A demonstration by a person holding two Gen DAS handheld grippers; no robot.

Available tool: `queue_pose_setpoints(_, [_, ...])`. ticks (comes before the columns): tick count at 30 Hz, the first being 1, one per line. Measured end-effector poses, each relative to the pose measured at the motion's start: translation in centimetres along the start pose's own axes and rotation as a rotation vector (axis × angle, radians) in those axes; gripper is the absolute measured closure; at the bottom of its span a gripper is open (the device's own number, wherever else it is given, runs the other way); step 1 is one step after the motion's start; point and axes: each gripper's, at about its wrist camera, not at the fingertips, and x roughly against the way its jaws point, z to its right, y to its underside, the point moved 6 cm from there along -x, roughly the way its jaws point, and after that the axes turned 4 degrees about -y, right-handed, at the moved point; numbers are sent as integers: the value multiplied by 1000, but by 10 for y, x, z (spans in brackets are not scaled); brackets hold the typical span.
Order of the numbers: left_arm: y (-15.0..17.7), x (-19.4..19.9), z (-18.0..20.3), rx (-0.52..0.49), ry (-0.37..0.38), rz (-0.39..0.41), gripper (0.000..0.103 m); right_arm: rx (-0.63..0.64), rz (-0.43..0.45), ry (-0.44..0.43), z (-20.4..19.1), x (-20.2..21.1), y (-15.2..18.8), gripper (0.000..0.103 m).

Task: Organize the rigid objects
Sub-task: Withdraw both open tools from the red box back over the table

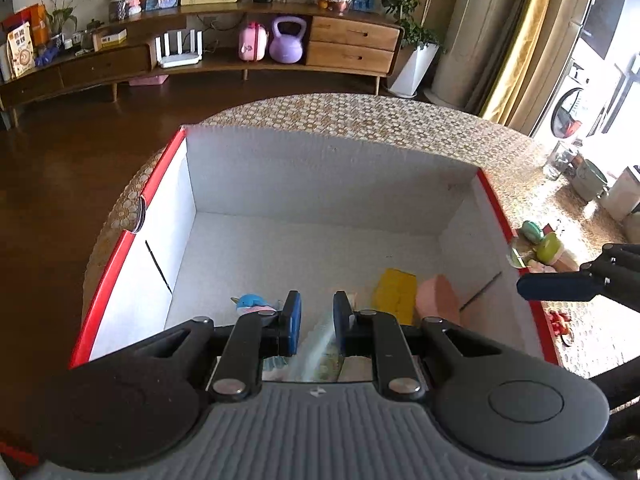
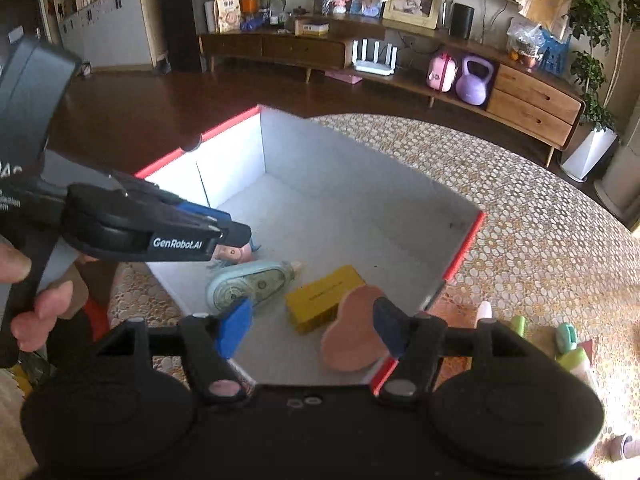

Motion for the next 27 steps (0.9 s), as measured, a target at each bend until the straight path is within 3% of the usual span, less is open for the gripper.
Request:
queue_pose_setpoints(17, [-1,64,65,-78,31,131,86,-99,139,-11,27,79,25,25])
queue_pose_setpoints(27, [6,79,120,-128,77,158,86,-223,194,8,70,120,71,20])
